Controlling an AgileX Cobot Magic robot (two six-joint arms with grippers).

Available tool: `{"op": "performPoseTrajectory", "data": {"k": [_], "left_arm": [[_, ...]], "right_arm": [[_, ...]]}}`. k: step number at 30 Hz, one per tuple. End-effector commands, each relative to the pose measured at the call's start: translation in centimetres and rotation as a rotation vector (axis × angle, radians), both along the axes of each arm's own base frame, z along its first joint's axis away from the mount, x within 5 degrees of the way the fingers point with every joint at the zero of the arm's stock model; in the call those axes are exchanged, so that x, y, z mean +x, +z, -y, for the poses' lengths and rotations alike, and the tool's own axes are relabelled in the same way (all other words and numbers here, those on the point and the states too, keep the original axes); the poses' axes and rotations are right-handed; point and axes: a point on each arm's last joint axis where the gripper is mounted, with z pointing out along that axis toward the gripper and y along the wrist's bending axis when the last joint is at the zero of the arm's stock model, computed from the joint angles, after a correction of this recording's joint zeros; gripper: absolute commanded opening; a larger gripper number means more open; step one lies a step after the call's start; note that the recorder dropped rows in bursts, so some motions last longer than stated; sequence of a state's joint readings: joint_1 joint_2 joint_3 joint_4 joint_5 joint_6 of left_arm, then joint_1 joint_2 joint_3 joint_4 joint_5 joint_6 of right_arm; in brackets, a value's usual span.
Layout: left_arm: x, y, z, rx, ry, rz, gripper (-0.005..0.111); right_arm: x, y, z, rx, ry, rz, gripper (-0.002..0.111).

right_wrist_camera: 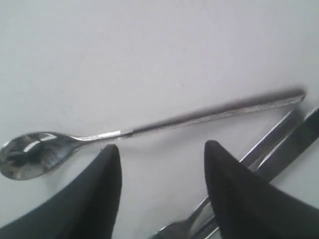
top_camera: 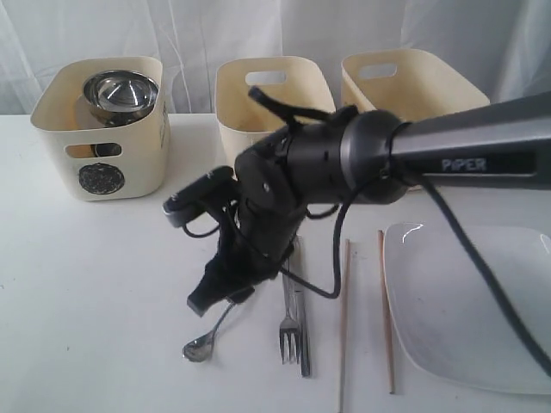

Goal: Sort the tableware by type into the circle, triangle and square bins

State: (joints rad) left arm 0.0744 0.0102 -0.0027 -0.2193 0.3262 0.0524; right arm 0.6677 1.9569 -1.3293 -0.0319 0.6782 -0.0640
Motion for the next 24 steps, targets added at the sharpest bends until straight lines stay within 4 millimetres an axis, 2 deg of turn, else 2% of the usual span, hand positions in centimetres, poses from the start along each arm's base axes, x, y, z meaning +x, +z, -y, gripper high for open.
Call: {"op": "performPoseTrajectory", "data": {"k": [1,5,9,11,14,19,24], "left_arm": [[-0.2,-0.3,0.1,-0.004,-0.015,-0.022,0.000],[-0.2,-0.3,0.1,-0.004,-0.015,-0.022,0.000],[-0.2,-0.3,0.1,-0.004,-0.015,-0.022,0.000],[-0.2,-0.3,0.1,-0.004,-0.015,-0.022,0.000],[-0.2,-0.3,0.1,-0.004,-0.015,-0.022,0.000],[-0.2,-0.3,0.1,-0.004,-0.015,-0.022,0.000],[-0.2,-0.3,0.1,-0.004,-0.015,-0.022,0.000]], "right_arm": [[0.1,3.6,-0.2,-0.069,0.381,0.157,0.049],[-0.2,2.8,-0.1,-0.163,0.619,0.133,0.049],[-0.1,1.5,-0.2,-0.191,0.711,0.127,0.049],[0.4,1.5,-0.5,-0.205,0.777,0.197,0.049],[0.7,1.7,-0.8,-0.193,0.775,0.244,0.049],[0.4,1.6,-0.8,-0.173,0.774,0.215,0.048],[-0.9,0.9,-1.0,-0.135,0.937,0.104,0.041]]}}
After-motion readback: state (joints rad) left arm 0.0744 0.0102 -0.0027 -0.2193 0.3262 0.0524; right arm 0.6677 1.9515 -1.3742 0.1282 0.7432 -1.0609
